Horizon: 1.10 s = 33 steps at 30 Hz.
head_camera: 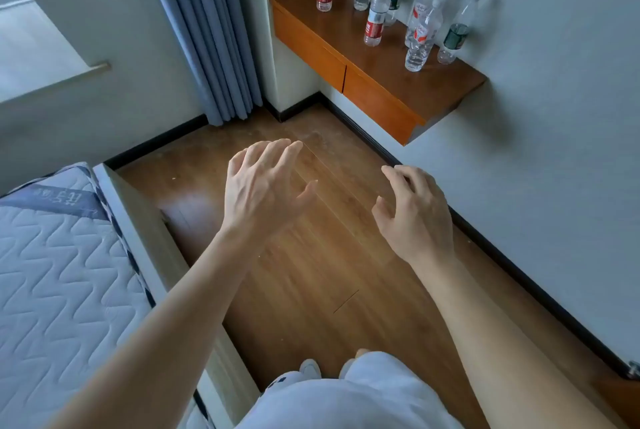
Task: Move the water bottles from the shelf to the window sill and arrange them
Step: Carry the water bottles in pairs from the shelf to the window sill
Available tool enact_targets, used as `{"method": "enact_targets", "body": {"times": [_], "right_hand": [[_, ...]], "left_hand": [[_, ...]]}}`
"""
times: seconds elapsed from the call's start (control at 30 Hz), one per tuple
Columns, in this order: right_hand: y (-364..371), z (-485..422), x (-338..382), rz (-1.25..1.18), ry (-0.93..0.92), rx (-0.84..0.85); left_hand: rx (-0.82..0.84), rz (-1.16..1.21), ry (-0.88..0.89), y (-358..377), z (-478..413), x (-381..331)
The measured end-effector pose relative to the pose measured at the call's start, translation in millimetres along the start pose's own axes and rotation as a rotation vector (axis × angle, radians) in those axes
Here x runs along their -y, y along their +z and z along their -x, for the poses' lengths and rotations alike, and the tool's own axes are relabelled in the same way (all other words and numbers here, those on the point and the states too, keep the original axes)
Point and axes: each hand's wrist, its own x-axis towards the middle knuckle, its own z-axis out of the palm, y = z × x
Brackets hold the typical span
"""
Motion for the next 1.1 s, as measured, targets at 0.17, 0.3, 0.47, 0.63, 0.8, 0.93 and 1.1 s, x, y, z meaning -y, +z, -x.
{"method": "enact_targets", "body": {"times": [0.17, 0.3, 0.47, 0.63, 0.8, 0.93, 1.1], "right_hand": [[12.8, -30.7, -8.0, -0.001, 0.012, 0.026], [29.4, -67.3, -24.3, 0.002, 0.008, 0.002], [49.3, -127.4, -52.5, 0.011, 0.002, 0.005], [59.2, -210.5, -95.6, 0.017, 0.016, 0.024], [70.1, -291.9, -140.4, -0.018, 0.022, 0.022], [83.1, -338.4, -165.2, -0.045, 0.036, 0.046], [100.7, -381.0, -178.8, -0.055, 0.018, 0.075]], "left_hand": [[-0.004, 0.008, 0.007, 11.4, -30.7, 6.1], [-0.016, 0.005, 0.02, 29.7, -66.3, 7.4], [0.0, -0.011, 0.022, 58.0, -129.9, 2.8], [0.031, -0.02, 0.018, 88.4, -219.0, -12.6], [0.028, -0.023, -0.005, 119.7, -302.7, -24.4], [0.046, -0.028, -0.008, 139.1, -349.3, -29.5], [0.068, -0.021, -0.036, 157.1, -392.0, -27.8]]}}
